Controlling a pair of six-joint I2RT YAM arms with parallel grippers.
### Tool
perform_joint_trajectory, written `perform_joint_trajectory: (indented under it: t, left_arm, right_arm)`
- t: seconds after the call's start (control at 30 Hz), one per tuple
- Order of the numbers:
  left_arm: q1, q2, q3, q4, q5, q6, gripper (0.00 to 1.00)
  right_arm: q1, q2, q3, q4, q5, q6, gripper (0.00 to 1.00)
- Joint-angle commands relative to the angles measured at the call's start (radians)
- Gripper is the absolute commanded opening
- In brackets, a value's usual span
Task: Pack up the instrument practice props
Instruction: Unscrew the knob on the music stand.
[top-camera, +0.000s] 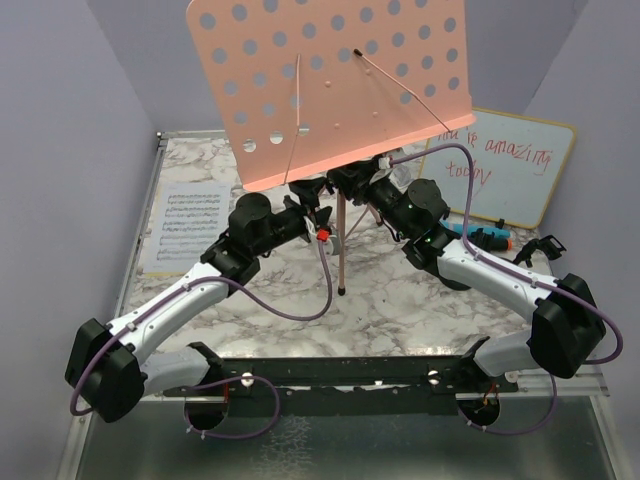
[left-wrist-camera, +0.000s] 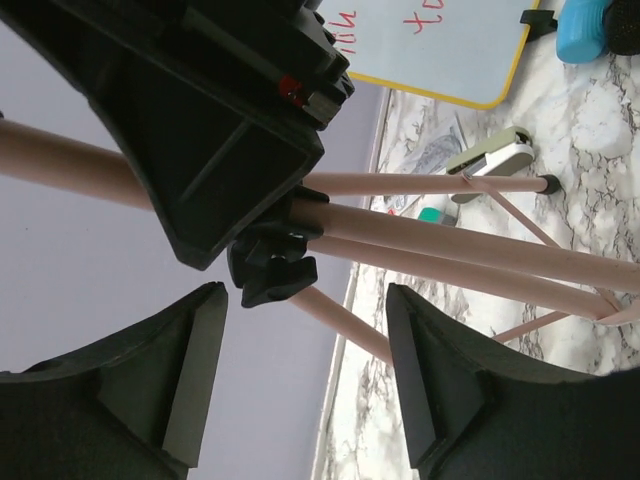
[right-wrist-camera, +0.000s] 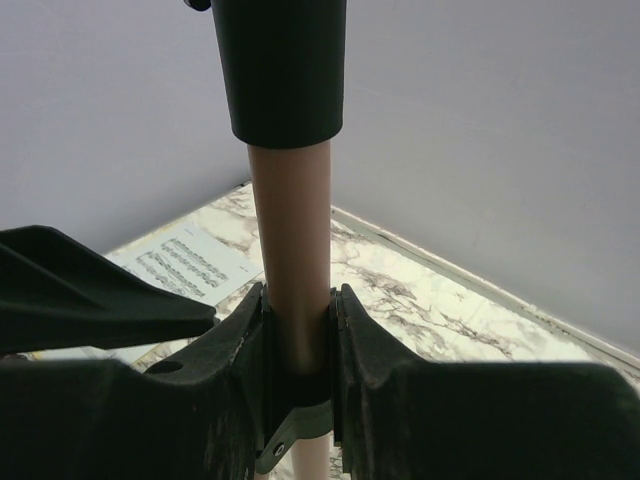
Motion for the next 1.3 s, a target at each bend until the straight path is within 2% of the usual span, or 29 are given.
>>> perform_joint_trajectory:
  t: [0.0,0.4,0.6,0.8,1.0,1.17,1.27]
  left_arm:
    - [-0.006,0.037,0.049,0.008,0.013,0.047,0.67]
    - [-0.006,0.08,0.059,0.03,-0.025,0.019,0.46]
    - [-0.006,0.079,0.054,0.034,-0.046,-0.062,0.34]
    - [-0.007,0.074,0.044,0.051,-0.089,-0.324,0.27]
    - [-0.005,0.079,0.05,0.044,-0.138,-0.753,0.24]
    - [-0.005,0.063,-0.01,0.076,-0.158,-1.098,0.17]
    - [-0.004,0.054,-0.047,0.119,-0.187,-1.316,0.17]
  right_arm:
    - [0.007,0.041,-0.032,-0.209,-0.041,-0.027,0.0]
    - [0.007,0.042,-0.032,-0.206,-0.039,-0.029,0.0]
    - [0.007,0.041,-0.034,-0.207,-0.034,-0.03,0.0]
    - [0.007,0.043,-0.027,-0.214,-0.033,-0.029,0.0]
    - [0.007,0.045,-0.026,-0.22,-0.031,-0.026,0.0]
    - [0.007,0.045,-0.022,-0.229,-0.023,-0.027,0.0]
    - [0.007,0.041,-0.022,-0.232,-0.021,-0.026,0.0]
